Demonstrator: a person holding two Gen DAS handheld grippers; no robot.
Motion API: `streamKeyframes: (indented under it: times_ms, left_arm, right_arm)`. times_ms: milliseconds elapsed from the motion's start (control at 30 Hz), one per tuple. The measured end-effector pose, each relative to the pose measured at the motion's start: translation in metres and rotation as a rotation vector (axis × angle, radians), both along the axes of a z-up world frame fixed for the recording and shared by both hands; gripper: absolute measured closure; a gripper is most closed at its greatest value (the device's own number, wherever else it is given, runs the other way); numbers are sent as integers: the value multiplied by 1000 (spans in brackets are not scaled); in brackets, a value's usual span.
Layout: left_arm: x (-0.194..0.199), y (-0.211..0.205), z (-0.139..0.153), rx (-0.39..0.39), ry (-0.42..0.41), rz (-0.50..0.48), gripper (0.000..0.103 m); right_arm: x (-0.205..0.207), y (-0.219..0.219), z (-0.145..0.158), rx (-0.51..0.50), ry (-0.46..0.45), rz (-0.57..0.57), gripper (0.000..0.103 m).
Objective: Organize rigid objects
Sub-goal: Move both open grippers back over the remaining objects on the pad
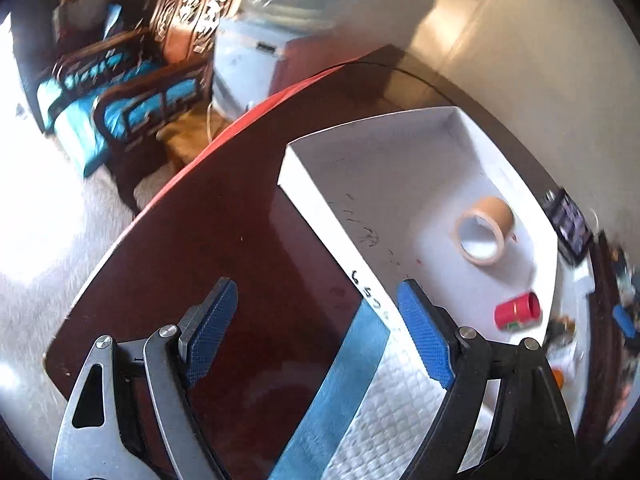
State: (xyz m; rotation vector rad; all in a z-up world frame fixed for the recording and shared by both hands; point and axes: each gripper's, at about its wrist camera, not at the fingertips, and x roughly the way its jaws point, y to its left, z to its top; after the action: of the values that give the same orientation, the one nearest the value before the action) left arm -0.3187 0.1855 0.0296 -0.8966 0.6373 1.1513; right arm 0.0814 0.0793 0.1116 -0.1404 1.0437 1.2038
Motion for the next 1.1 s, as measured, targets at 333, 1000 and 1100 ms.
streamKeyframes:
  times_ms: [333, 1000, 1100]
  left_arm:
    - [2, -27, 1, 25, -96, -177, 15]
    - [170, -100, 26, 31, 27, -926, 13]
    - [160, -101, 33, 34, -19, -895, 13]
  right_arm:
    - [16, -22, -13, -38, 27, -48, 0]
    - [-28, -31, -47, -108, -46, 297, 45]
    - [-36, -26, -52, -130, -76, 320, 49]
